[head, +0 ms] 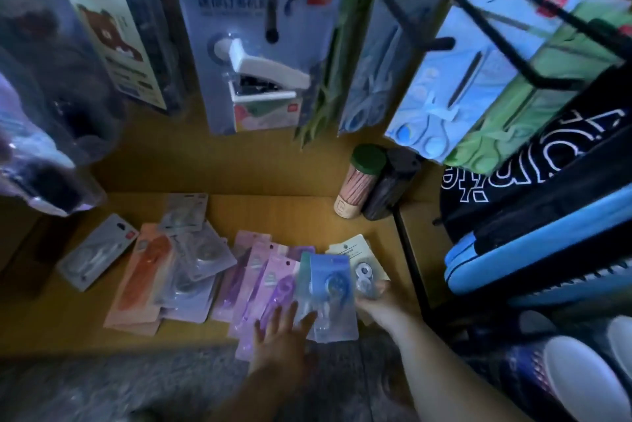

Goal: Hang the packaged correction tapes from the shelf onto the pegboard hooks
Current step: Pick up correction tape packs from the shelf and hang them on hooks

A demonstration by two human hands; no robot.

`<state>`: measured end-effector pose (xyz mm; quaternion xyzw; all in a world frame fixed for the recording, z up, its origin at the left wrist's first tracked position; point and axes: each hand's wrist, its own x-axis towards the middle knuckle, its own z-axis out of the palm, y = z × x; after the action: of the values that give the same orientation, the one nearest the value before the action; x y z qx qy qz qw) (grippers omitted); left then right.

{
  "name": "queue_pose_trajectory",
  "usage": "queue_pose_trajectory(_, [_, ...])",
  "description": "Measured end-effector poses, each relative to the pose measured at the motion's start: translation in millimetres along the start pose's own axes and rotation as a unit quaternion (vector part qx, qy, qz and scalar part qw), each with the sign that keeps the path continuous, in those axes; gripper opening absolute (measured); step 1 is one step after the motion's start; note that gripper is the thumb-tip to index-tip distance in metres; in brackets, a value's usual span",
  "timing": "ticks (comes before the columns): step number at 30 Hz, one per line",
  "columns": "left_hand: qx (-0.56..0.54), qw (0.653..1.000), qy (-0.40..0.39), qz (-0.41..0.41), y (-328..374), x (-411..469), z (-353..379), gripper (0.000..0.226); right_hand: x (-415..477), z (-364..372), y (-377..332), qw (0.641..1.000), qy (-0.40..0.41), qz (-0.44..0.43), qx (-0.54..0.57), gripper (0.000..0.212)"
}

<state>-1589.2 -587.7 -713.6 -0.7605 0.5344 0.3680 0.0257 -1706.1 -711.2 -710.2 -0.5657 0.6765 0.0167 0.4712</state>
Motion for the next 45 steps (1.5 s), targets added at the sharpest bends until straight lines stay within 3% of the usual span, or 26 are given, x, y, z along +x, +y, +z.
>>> queue_pose_trajectory(12, [0.075, 0.993, -0.087, -0.003, -12.0, 30.0, 9.8, 0.071, 41.8, -13.4, -1.6, 0.996, 0.045, 0.052, -0.062, 0.089])
queue_pose_trajectory(16, [0.096, 0.994, 0.053, 0.013, -12.4, 35.9, 15.9, 0.080, 50.5, -13.4, 6.2, 0.996, 0.026, 0.074, -0.040, 0.093])
queue_pose_trajectory(20, [0.083, 0.994, -0.074, 0.001, -10.4, 38.2, 15.5, 0.073, 57.8, -2.0, 4.1, 0.997, 0.029, 0.058, -0.035, 0.080])
queue_pose_trajectory(29, [-0.008, 0.999, 0.038, -0.032, -17.6, 37.8, 8.1, 0.079, 58.4, 13.8, 1.6, 0.989, -0.004, 0.099, 0.112, 0.081])
queue_pose_trajectory(36, [-0.055, 0.996, 0.068, -0.033, -25.4, 39.7, 5.9, 0.082, 55.1, 13.5, 1.3, 0.980, -0.083, 0.100, 0.149, 0.059])
queue_pose_trajectory(42, [-0.183, 0.973, 0.115, -0.086, -19.1, 47.6, 1.6, 0.058, 49.1, 13.1, -1.8, 0.968, -0.130, 0.104, 0.187, 0.067])
queue_pose_trajectory(45, [-0.235, 0.948, 0.184, -0.114, -16.5, 51.4, -3.1, 0.038, 45.5, 19.8, -4.2, 0.970, -0.139, 0.083, 0.180, 0.055])
